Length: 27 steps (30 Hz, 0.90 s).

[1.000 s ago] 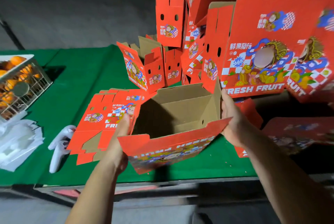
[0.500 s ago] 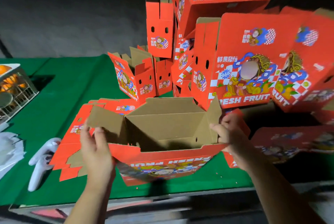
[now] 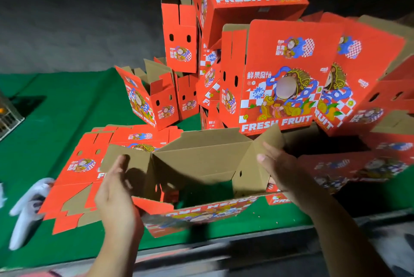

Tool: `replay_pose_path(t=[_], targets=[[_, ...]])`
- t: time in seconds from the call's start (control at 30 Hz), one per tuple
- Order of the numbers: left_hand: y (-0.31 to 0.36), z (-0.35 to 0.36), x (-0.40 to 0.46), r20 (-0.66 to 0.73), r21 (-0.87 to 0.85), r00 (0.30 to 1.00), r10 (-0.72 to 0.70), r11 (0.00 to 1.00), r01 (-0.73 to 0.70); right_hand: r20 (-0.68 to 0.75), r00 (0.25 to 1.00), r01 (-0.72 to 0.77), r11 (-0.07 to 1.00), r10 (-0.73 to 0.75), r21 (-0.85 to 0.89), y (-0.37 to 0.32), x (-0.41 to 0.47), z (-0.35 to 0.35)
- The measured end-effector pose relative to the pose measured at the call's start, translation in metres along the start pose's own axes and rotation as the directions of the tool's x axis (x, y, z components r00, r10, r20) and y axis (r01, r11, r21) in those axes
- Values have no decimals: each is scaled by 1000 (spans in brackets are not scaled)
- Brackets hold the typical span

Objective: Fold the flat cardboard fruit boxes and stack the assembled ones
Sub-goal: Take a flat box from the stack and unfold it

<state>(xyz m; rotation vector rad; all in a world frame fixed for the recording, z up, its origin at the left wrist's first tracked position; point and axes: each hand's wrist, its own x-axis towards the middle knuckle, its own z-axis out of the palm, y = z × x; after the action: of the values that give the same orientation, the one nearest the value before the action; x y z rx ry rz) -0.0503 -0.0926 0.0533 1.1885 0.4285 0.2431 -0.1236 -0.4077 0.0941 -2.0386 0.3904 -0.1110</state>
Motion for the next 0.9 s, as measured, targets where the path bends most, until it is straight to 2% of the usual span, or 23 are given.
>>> replay_pose_path(t=[0.07,0.1,0.2,0.33,0.43,0.53,0.6,0.67,0.7,0.73,0.8,0.9], targets=[[2,3,-3,81,-43,993,-91,995,95,-35,991,-125,981,131,150,7,8,-7],[2,5,-5,130,-54,988,-82,994,90,-37,992,-115,981,122,155,8,9,-11],[4,8,-8,280,-8,960,-7,1000,9,-80,981,-160,971,177,178,3,14,-17],[8,6,-7,378,165,919,112,969,-186,-106,980,-121,929,167,349,2,10,-31],[4,5,-14,367,390,901,233,841,-376,-128,970,-167,949,206,267,-3,21,-31],[2,12,-12,351,539,855,382,664,-518,-102,993,-24,943,61,332,4,16,-15],[1,19,-5,394,579,812,430,570,-583,-74,990,130,969,-117,210,13,7,-1],[0,27,-2,442,579,776,449,518,-630,-104,954,271,956,-282,-110,15,12,10],[-2,30,-2,474,578,750,462,480,-660,-112,945,273,929,-308,-251,14,17,13],[-3,32,-1,511,578,716,476,427,-696,-126,948,241,920,-291,-309,16,20,17],[-7,33,4,570,582,657,493,323,-746,-172,955,178,930,-242,-321,23,21,24],[-10,32,18,606,604,639,474,249,-757,-195,943,199,926,-270,-320,30,17,39]])
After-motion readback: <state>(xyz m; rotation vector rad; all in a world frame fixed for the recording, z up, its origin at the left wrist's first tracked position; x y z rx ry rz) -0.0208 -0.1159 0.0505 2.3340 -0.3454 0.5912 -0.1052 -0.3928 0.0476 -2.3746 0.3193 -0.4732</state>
